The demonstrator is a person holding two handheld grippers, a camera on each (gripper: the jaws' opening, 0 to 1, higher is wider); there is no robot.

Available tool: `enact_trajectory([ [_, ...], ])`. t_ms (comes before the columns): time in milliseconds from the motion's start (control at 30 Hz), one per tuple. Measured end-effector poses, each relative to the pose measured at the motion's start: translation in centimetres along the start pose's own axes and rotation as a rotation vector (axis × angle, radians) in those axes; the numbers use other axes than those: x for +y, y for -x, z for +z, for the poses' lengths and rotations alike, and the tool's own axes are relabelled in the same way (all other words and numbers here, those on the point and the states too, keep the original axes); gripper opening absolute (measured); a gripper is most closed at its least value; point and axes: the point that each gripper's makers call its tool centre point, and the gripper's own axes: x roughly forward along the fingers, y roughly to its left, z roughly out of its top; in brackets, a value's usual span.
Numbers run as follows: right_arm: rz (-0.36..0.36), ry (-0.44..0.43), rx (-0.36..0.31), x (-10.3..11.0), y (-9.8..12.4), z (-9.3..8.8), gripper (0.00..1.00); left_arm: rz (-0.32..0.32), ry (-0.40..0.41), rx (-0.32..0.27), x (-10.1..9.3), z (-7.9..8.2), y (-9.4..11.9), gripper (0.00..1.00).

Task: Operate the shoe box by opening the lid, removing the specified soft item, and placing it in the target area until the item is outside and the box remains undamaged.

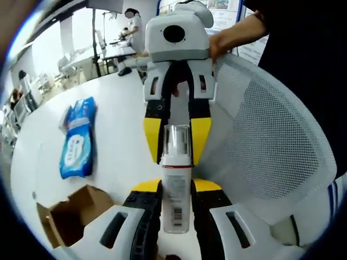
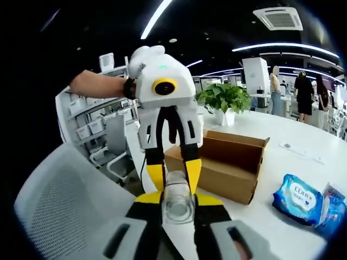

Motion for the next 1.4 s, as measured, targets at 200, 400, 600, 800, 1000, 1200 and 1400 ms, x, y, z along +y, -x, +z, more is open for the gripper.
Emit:
enact_trajectory([
  [200,0.007,-0.08,0.007,-0.3,-0.1,-0.4,0.17,-0.018,0.058,-0.03,0.1,-0.1,-0.3,0.21],
  [400,-0.001,-0.135,0.012,-0.5,0.0,-0.7,0.17,0.018,0.081,-0.049,0.4,-0.1,-0.3,0.23],
  [600,0.009,-0.125,0.049,-0.3,0.0,-1.4,0.17,0.051,0.105,-0.052,0.5,-0.8,-0.2,0.29],
  [800,0.012,-0.131,0.064,-0.7,0.3,-1.8,0.17,0.138,0.168,-0.103,1.5,-0.9,0.5,0.34],
  [1000,0.015,-0.119,0.071,-1.3,0.8,-1.6,0.17,0.234,0.235,-0.17,2.6,-0.9,1.7,0.39],
  [1200,0.016,-0.109,0.078,-1.8,1.1,-1.5,0.17,0.313,0.305,-0.233,3.7,-1.3,3.5,0.38],
  [1400,0.014,-0.114,0.081,-2.1,1.5,-1.4,0.17,0.403,0.373,-0.264,4.5,-2.6,4.9,0.47],
])
